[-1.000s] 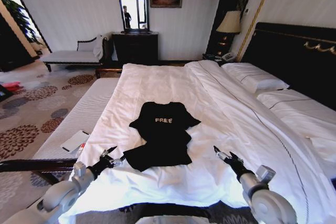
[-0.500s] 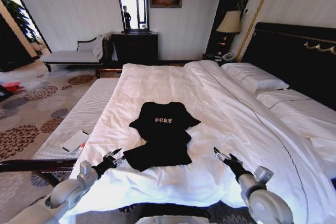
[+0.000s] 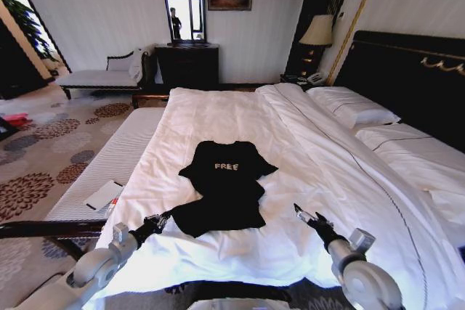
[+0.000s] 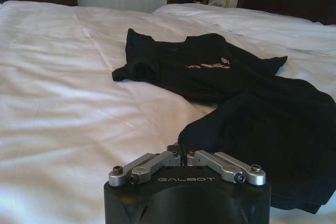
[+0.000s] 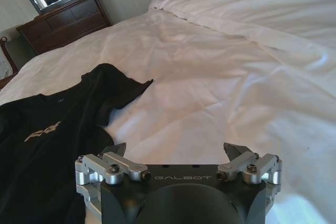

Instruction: Fold the clothes on the bed.

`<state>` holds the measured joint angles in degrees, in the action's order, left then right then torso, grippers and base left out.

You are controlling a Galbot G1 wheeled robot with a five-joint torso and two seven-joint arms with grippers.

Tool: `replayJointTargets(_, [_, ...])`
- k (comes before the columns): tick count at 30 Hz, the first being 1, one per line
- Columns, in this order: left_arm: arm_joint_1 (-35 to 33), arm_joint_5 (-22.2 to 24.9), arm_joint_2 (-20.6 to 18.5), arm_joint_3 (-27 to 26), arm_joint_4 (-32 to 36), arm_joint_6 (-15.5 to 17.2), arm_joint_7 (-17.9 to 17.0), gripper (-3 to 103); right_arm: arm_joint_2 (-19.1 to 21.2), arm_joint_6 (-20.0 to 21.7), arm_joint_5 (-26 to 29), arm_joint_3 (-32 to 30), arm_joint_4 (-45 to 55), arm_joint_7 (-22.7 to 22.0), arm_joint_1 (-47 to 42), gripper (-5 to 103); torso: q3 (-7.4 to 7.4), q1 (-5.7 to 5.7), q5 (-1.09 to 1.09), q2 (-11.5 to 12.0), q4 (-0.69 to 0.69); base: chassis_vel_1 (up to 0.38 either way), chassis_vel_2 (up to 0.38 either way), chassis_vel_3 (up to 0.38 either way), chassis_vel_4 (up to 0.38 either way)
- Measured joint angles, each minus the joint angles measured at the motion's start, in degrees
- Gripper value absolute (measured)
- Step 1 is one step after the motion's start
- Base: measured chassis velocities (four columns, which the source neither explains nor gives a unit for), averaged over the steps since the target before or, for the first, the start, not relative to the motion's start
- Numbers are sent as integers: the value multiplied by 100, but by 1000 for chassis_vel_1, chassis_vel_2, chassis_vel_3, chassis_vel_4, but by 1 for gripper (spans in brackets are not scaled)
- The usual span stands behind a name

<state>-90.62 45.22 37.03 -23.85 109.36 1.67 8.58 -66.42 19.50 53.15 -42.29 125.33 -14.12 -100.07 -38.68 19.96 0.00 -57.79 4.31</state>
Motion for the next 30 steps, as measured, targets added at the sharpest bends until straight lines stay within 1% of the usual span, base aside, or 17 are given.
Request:
replayJointTargets(4, [-73,-9,51,-29,-4,-32,-10,0,-21,66,144,10,102,-9,-68,100,0,0,0,0,0,0,0,0,0])
replayJointTargets(7, [-161,-17,103,-86,-3,-70,-21,0,-34,192,373,22,277,-8,-217,100,0,0,0,0,0,0,0,0,0])
replayJointTargets(8, [-215,-25,140,-119,2,-86,-30,0,-59,291,582,52,369,-8,-275,100,0,0,0,0,1,0,0,0,0])
replayJointTargets(10, [-223,-26,147,-125,5,-87,-32,0,-67,319,657,61,393,-11,-284,100,0,0,0,0,0,0,0,0,0])
replayJointTargets(12, [-283,-33,197,-167,38,-91,-51,0,-114,518,1253,134,532,-70,-297,100,0,0,-1,0,0,0,0,0,0])
replayJointTargets(13, [-321,-36,217,-195,65,-91,-60,0,-133,691,1726,190,593,-109,-286,100,0,0,-1,0,0,0,0,0,0])
replayJointTargets(14, [-321,-36,217,-195,65,-91,-60,0,-133,691,1726,190,593,-109,-286,100,0,0,-1,0,0,0,0,0,0])
replayJointTargets(18, [-375,-32,277,-248,140,-67,-112,0,-78,965,2262,403,495,-128,-34,100,0,0,0,0,0,0,0,0,0])
replayJointTargets(23, [-437,-24,294,-258,210,-2,-170,0,4,1052,2388,716,138,-141,401,100,0,0,0,0,-1,0,0,0,0])
replayJointTargets(27, [-442,-35,386,-242,258,57,-212,0,-3,1083,2303,961,-118,-145,612,100,0,0,0,0,0,0,0,0,0])
replayJointTargets(30, [-443,-44,431,-232,283,83,-232,0,-25,1084,2270,1015,-215,-145,682,100,0,0,0,0,0,0,0,0,0])
